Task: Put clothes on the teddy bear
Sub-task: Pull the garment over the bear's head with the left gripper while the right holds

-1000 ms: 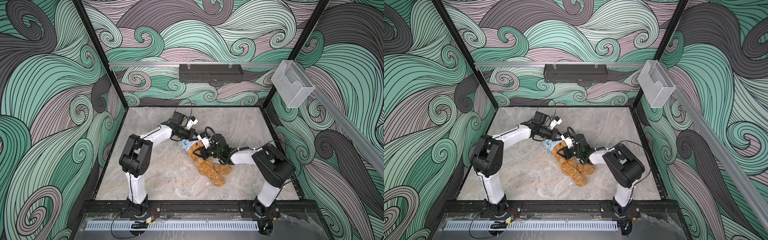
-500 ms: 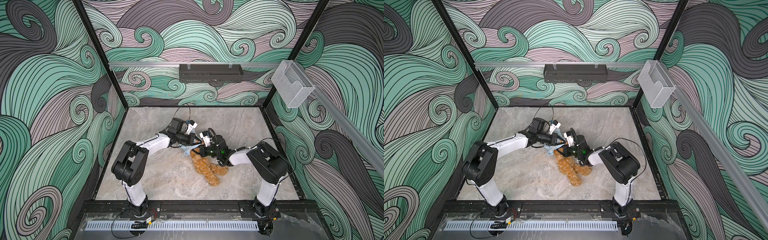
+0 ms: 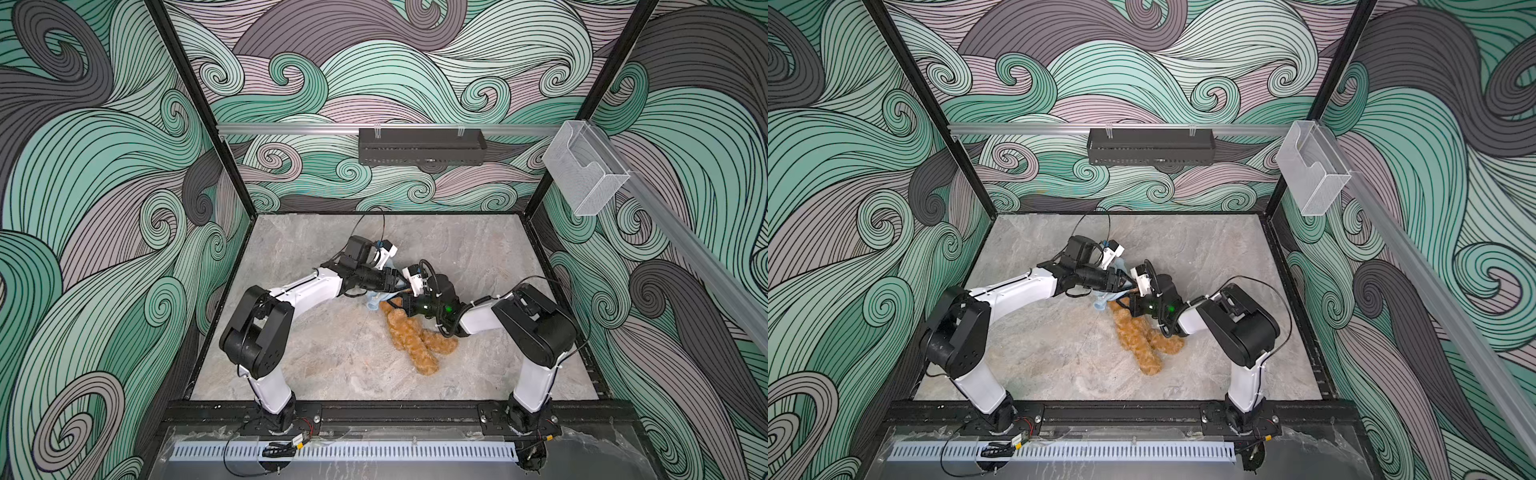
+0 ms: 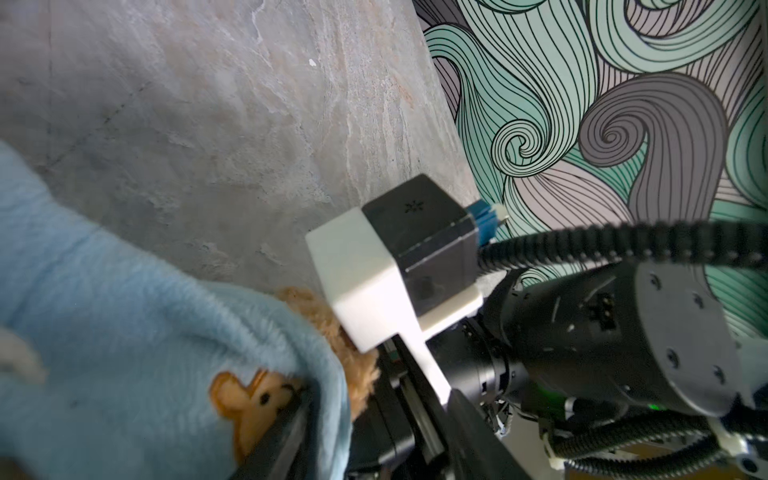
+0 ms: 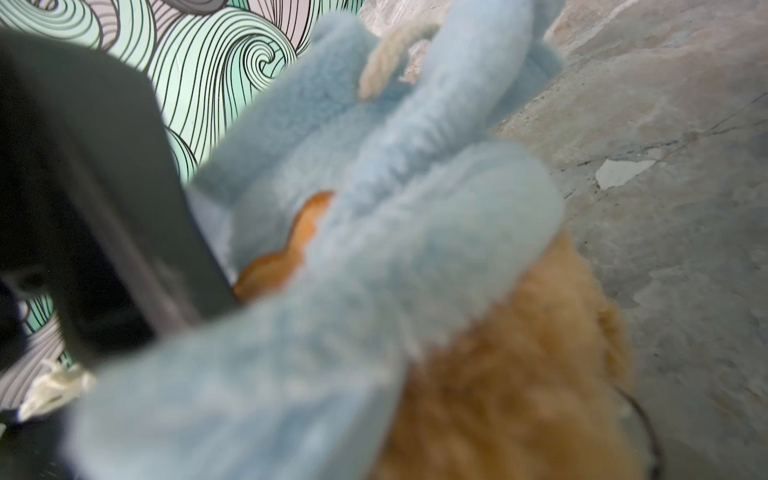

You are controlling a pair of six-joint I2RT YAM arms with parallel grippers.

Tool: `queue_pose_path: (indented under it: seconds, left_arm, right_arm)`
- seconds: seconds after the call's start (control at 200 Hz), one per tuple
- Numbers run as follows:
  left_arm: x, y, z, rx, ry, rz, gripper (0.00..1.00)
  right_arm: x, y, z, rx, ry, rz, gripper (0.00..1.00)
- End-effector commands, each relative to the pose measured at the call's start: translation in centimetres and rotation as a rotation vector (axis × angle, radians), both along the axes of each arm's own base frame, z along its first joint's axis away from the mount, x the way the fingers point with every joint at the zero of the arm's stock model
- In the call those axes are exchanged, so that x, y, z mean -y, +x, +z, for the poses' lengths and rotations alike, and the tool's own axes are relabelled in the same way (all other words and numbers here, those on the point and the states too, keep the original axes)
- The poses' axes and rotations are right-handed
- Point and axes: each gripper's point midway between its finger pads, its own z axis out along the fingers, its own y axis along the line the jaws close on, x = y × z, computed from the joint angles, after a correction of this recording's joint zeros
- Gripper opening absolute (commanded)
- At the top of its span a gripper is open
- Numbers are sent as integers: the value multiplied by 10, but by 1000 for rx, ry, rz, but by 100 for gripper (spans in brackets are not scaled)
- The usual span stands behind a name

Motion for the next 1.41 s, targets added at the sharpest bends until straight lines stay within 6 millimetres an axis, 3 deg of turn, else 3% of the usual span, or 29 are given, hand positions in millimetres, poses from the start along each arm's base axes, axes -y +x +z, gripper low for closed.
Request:
queue_pose_path:
  seconds: [0.0,0.19,0.335,0.515,0.6,0.72,0.835,1.036,1.401]
  left_arm:
    - [-16,9,18,62,59,62,66]
    - [-26,9,37,101,60,88,76]
    - [-43,11,46,108,90,140,76]
    - [-87,12,42,26,163,263,60]
    - [-97,2,36,-7,190,236,52]
    - [-95,-12,25,-50,216,160,36]
    - [-80,-19,25,-59,183,88,25]
    - [-62,-12,18,-64,186,49,18]
    - [-40,-7,13,-98,116,-1,34]
  right_arm:
    - [4,-3,12,110,-12,43,26]
    - [6,-7,14,157,-31,70,24]
    - [9,-9,15,186,-47,89,23]
    - [17,-15,20,274,-71,130,21]
    - [20,-18,24,309,-76,153,20]
    - [23,-19,33,351,-90,172,20]
    - [25,-18,39,371,-96,174,20]
    - [22,-18,43,372,-88,188,20]
    - [18,-17,48,375,-71,192,20]
